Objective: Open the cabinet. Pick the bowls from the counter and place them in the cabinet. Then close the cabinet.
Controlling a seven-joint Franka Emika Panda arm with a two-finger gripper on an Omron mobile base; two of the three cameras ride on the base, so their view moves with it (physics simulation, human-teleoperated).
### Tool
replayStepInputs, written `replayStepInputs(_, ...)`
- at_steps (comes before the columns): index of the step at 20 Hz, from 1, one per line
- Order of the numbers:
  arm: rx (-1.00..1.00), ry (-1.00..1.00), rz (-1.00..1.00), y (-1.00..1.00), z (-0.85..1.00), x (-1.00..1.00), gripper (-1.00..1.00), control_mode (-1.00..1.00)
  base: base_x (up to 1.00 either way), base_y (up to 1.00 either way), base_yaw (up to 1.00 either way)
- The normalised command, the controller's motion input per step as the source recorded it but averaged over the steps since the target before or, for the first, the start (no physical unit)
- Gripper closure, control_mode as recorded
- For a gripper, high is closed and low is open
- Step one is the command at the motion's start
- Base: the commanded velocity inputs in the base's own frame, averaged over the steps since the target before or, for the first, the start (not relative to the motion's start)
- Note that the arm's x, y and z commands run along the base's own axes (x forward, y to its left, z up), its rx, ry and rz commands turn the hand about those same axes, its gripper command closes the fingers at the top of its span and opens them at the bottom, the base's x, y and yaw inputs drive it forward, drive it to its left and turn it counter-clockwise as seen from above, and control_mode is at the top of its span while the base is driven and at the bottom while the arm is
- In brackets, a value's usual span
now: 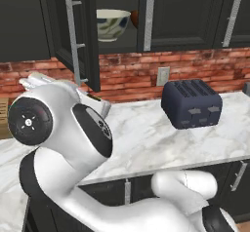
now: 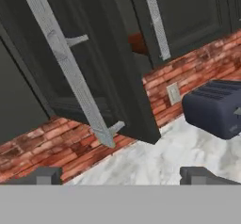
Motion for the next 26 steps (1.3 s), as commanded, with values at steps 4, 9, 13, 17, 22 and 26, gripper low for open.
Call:
replayStepInputs(4, -0.13, 0.12, -0.24, 0.5, 0.0, 1.0, -1.0, -1.0, 0.0, 0.0, 0.0)
replayStepInputs(9, -0.17, 0.06, -0.33, 0.53, 0.16, 1.0, -1.0, -1.0, 0.0, 0.0, 0.0)
replayStepInputs(13, -0.19, 0.07, -0.36, 0.06, 0.12, 1.0, -1.0, -1.0, 0.0, 0.0, 0.0)
replayStepInputs(17, -0.21, 0.07, -0.28, -0.26, 0.0, 0.94, -1.0, -1.0, 0.0, 0.0, 0.0)
replayStepInputs(22, -0.25, 0.02, -0.21, -0.68, -0.04, 0.71, -1.0, -1.0, 0.0, 0.0, 0.0)
replayStepInputs(26, -0.2, 0.0, -0.03, -1.0, 0.0, 0.17, -1.0, -1.0, 0.0, 0.0, 0.0)
